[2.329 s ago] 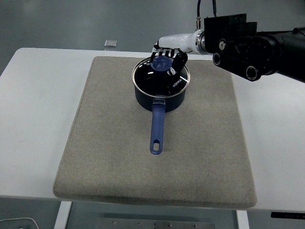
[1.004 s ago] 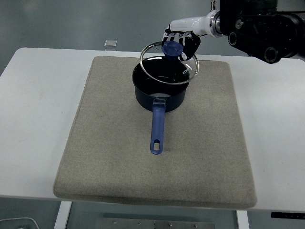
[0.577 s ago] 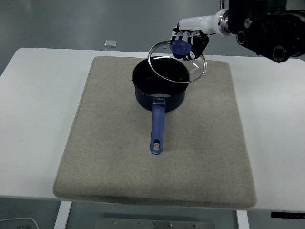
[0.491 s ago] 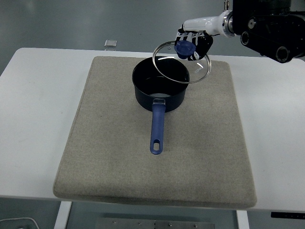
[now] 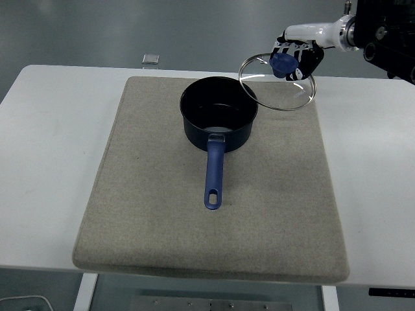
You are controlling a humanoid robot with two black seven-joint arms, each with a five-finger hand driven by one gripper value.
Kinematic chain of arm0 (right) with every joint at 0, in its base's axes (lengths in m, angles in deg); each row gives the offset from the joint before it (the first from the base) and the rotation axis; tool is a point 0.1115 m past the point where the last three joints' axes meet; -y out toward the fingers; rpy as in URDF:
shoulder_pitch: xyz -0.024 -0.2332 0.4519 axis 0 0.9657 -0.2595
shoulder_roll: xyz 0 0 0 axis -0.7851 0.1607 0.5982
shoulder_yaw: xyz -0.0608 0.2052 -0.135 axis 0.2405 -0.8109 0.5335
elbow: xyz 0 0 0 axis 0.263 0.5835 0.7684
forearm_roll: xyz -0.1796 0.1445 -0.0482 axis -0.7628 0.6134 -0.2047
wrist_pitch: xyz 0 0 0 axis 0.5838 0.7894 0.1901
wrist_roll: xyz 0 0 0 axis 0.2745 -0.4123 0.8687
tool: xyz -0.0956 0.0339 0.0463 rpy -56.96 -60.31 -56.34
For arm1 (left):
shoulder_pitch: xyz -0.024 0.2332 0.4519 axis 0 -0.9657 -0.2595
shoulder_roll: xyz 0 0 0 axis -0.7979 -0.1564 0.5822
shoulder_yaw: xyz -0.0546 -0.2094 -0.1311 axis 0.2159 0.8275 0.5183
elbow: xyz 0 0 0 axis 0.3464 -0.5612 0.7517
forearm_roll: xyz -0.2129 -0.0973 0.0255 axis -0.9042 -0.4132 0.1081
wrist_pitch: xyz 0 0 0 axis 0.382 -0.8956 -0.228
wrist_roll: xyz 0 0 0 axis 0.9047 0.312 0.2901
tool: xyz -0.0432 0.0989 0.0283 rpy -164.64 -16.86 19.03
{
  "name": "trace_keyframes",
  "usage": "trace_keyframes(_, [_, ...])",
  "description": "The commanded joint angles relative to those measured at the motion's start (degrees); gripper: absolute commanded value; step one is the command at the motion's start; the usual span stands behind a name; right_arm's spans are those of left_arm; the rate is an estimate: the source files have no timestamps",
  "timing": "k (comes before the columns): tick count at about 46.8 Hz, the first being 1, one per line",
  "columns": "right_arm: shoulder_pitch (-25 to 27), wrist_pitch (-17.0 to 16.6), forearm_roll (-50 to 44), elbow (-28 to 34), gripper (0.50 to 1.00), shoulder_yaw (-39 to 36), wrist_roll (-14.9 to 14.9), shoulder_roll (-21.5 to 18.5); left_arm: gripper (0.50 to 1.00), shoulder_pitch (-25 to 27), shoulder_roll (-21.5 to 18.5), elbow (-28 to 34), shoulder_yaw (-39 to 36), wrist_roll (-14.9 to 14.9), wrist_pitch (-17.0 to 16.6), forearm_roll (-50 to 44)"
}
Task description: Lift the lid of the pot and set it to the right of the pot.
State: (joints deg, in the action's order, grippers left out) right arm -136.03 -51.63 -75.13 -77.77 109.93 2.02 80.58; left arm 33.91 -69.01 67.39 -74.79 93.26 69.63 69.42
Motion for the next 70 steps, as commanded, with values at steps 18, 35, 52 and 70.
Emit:
trace_keyframes(18, [6.8,0.8,-0.1,3.8,0.500,-0.7,0.3,1.3,1.000,0.0,0.0,0.0,0.0,0.0,0.0,0.0])
trace_keyframes(35, [11.4,3.1,-0.1,5.2,0.500,-1.0,0.3,0.5,1.000,0.0,0.0,0.0,0.0,0.0,0.0,0.0])
trace_keyframes(52, [13.5,4.0,0.0,5.1,0.717,-1.4,0.3,0.0,1.000,0.0,0.0,0.0,0.0,0.0,0.0,0.0])
trace_keyframes(70, [13.5,2.0,1.2,5.0,0.897,-7.7,0.3,0.7,1.000,0.0,0.0,0.0,0.0,0.0,0.0,0.0])
